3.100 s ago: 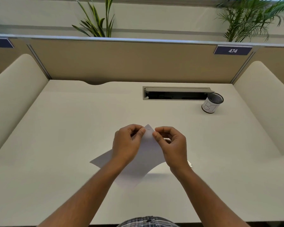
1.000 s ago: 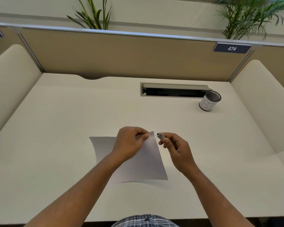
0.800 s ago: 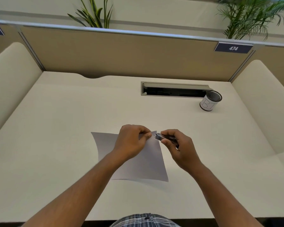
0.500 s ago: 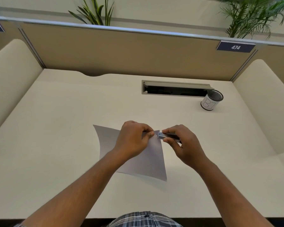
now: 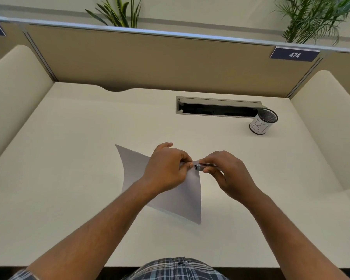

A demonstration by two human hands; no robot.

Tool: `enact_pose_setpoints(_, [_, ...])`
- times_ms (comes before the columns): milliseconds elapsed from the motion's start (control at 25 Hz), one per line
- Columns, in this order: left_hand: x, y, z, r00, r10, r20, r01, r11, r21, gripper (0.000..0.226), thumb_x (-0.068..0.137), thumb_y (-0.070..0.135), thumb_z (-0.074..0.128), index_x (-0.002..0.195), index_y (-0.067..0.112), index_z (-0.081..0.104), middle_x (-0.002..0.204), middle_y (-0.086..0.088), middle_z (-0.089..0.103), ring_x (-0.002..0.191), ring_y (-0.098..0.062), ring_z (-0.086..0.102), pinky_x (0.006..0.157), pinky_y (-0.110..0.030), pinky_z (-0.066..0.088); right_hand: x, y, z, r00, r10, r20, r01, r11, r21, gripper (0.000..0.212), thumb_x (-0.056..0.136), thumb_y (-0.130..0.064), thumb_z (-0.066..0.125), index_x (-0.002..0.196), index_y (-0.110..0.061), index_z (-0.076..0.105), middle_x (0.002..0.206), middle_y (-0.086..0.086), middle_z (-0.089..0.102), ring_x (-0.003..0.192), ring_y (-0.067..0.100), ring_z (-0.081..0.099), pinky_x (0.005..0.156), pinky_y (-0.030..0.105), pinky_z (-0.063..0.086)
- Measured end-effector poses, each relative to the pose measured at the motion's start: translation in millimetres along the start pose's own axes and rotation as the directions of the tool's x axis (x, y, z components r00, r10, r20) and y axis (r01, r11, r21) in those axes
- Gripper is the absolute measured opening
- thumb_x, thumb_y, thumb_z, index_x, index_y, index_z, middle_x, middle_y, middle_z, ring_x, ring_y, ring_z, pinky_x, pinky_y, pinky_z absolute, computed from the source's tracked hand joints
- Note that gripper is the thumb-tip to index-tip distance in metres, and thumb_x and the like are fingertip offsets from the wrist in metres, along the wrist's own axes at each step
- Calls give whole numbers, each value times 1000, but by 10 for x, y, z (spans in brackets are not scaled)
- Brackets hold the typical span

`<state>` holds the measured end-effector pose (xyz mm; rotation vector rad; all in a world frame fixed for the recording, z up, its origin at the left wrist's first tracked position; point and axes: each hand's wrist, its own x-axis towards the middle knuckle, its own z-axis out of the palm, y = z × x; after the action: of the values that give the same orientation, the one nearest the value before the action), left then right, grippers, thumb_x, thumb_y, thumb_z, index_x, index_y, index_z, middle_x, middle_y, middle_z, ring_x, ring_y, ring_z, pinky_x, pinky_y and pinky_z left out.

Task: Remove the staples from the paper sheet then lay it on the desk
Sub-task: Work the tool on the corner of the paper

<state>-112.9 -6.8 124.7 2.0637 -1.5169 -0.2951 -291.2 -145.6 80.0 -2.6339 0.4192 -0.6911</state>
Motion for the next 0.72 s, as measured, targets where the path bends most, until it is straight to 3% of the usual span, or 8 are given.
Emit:
enact_pose_setpoints(200, [47,0,-6,999,-12,40,12,1000,-1,21,94,33,62,100,23,79,91,9,78,80,-7,62,117,-29,28,54,-16,-42,997,-48,56,52,997,-59,38,105,-45,43,105,-16,68,96,-5,70,84,20,61,66,38,53])
enact_pose_setpoints(320, [75,21,-11,997,-17,69,17,1000,-11,19,94,33,62,100,25,79,91,10,77,83,-8,62,113,-30,33,58,-40,-53,996,28,85,-27,1000,-12,34,103,-44,45,108,-16,64,99,-4,69,84,16,63,71,39,56])
enact_pose_setpoints(400, [84,35,-20,995,-53,87,56,998,-29,19,93,35,63,100,26,79,89,13,75,85,-8,58,95,-23,42,52,-39,-66,991,104,87,-113,988,107,30,102,-43,46,106,-18,60,97,-5,69,83,15,65,71,38,56])
enact_pose_setpoints(480, [96,42,-32,990,-97,105,103,993,-50,19,92,35,65,98,26,79,86,14,73,80,-5,54,73,-15,37,32,-35,-82,981,178,76,-192,947,259,23,102,-38,50,102,-16,58,91,-4,70,82,14,68,71,34,56])
enact_pose_setpoints(520, [104,39,-35,987,-114,117,122,991,-63,18,92,35,65,97,25,79,89,13,74,79,-4,56,70,-14,37,19,-33,-89,977,201,67,-212,929,303,21,102,-34,51,101,-15,58,90,-4,71,82,14,70,71,32,56])
enact_pose_setpoints(720, [124,44,-47,981,-131,143,142,987,-71,19,91,33,65,98,23,79,96,9,77,87,-8,65,79,-23,49,-20,-36,-136,974,204,94,-223,924,310,20,98,-35,57,103,-16,58,94,-7,68,88,7,69,78,24,58])
